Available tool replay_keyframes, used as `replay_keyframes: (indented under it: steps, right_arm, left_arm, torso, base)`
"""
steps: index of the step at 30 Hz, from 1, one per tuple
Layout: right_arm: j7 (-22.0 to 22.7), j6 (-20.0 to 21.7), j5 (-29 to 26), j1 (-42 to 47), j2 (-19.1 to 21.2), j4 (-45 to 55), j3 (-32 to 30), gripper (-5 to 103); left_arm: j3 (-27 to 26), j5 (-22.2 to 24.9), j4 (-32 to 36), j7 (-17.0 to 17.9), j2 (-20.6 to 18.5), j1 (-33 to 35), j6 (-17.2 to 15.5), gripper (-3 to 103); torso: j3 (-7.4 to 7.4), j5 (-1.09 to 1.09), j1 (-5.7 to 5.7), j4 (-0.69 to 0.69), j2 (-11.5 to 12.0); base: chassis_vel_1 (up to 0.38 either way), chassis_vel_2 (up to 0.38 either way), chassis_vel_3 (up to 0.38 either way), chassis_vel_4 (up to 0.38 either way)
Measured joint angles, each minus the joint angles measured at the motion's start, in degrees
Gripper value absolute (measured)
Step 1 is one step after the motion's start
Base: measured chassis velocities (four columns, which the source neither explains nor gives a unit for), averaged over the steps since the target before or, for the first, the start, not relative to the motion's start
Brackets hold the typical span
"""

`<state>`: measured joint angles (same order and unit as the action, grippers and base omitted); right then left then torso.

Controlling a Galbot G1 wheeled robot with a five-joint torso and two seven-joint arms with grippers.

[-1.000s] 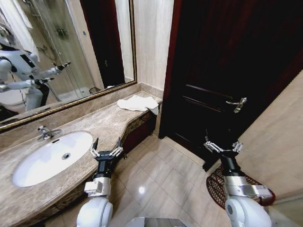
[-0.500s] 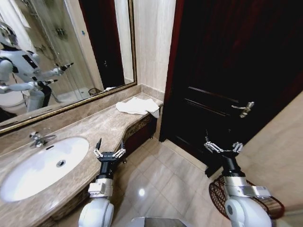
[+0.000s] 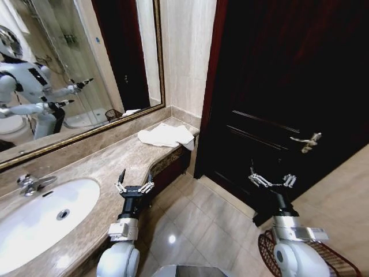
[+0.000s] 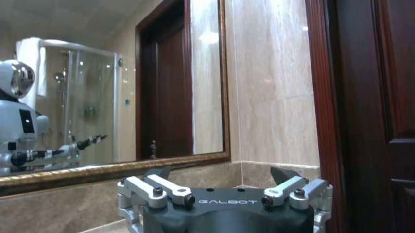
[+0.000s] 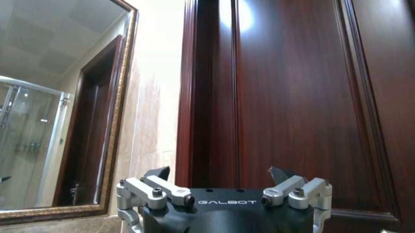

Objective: Discard the used towel into the hamper.

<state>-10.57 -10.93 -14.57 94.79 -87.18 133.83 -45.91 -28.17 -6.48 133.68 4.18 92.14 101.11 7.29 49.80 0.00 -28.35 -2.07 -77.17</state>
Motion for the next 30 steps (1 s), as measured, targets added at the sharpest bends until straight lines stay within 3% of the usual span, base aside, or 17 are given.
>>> replay_keyframes:
  steps: [30]
  right_arm:
    - [-0.22,-0.05,-0.28,-0.06,0.18,-0.11,0.09,100]
  left_arm:
    - [0.27,2.04,-0.96,0.36,0.0,-0.42,-1.57,100]
  torso:
    - [0.0,0.0,0.0,-0.02,-0.01]
  base:
    - [-0.105,0.104,0.11,-0.101]
